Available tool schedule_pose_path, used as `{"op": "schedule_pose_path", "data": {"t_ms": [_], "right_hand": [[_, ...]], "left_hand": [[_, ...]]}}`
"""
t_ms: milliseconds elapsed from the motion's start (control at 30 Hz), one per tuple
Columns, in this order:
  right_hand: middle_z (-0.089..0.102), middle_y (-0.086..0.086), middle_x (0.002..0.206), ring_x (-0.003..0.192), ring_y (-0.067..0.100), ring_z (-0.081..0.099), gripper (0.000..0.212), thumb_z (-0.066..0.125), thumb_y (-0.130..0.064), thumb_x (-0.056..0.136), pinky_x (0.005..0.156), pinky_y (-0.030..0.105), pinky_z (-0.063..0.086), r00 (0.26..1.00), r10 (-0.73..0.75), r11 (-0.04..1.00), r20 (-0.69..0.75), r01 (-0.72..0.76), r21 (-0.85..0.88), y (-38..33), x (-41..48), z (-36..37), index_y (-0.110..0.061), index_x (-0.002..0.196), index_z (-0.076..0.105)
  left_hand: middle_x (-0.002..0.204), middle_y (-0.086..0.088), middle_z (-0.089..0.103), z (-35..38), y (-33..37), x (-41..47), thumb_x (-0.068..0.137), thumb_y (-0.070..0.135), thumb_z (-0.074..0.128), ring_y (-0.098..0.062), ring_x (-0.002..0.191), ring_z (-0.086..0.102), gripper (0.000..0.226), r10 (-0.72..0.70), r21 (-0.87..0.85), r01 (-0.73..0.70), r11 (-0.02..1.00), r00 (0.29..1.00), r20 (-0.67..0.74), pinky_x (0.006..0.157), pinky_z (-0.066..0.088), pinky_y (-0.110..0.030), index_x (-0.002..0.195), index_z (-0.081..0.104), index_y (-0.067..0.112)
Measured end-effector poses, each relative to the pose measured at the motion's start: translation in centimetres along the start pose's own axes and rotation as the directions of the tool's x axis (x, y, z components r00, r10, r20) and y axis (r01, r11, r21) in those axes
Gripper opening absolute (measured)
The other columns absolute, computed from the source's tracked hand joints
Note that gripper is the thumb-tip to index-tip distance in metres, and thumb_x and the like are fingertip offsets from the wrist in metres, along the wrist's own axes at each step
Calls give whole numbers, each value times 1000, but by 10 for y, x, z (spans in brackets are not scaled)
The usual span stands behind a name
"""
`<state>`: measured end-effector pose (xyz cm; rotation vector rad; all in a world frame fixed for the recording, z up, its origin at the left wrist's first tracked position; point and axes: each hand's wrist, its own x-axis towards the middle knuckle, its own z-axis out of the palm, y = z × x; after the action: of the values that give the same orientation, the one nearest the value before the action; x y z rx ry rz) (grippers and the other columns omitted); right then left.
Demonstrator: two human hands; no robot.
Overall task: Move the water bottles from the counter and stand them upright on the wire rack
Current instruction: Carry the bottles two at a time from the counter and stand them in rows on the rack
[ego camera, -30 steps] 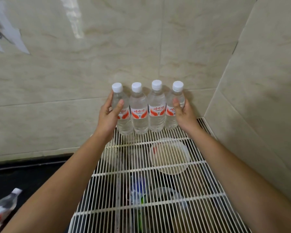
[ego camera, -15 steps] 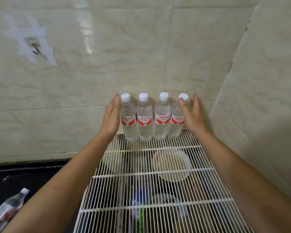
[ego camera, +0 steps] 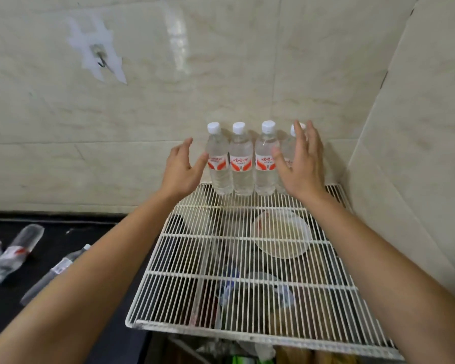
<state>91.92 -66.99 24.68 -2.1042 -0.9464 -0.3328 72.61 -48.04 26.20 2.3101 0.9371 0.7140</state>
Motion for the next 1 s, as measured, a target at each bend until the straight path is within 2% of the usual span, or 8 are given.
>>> {"op": "schedule_pose_path", "data": {"t_ms": [167,333,467,600,667,733,867,1000], "right_hand": [[-4,10,171,156,34,2,76,39,-56,102,126,50,9,995,-17,992,99,30,-126,-2,10,0,-23,163,9],[-14,6,170,156,35,4,79,48,-51,101,124,45,13,982,-22,962,187,71,-263,-2,7,0,-19,163,10],[-10,6,170,155,34,7,87,55,-50,98,123,41,13,983,-35,954,181,87,-285,-1,9,1,-19,162,5],[-7,9,170,156,29,5,98,59,-52,94,118,32,-2,985,-51,942,165,102,-319,2,13,5,-13,162,-2],[-4,10,170,156,30,9,101,60,-53,92,121,34,2,985,-47,941,164,99,-323,4,13,7,-11,162,0],[0,10,170,154,30,13,103,62,-54,90,123,36,7,987,-49,940,154,98,-328,4,12,7,-11,162,2],[4,10,169,153,31,18,98,65,-47,89,124,40,15,989,-52,939,137,95,-332,3,13,9,-10,161,9],[11,13,168,149,33,27,85,65,-28,91,121,43,27,992,-79,942,99,107,-318,4,12,9,-7,159,19]], "left_hand": [[151,-16,44,-2,29,47,96,56,52,-28,136,47,71,-127,-151,124,981,992,-13,111,41,-46,151,37,14],[128,-6,66,15,51,76,85,69,58,-26,117,61,70,-194,-107,186,977,978,-74,93,51,-39,130,60,16],[115,-5,70,26,53,81,85,56,68,-26,106,65,54,-201,-85,189,978,967,-157,75,45,-32,120,62,16],[117,-8,70,13,37,91,91,38,70,-24,108,65,40,-93,-167,91,982,996,-7,93,54,-37,124,67,17],[124,-8,67,4,28,92,94,26,68,-22,113,63,37,-51,-308,92,947,989,139,99,53,-37,129,66,13],[128,-8,65,-2,22,93,95,21,66,-24,119,62,36,-36,-382,119,917,975,217,94,51,-33,131,65,13],[120,-7,66,6,31,90,84,47,75,-22,106,64,50,-73,-240,101,965,989,125,86,54,-35,127,66,21],[124,-7,70,17,40,87,86,38,75,-23,109,67,41,-43,-117,41,992,999,-14,93,56,-38,124,69,24]]}}
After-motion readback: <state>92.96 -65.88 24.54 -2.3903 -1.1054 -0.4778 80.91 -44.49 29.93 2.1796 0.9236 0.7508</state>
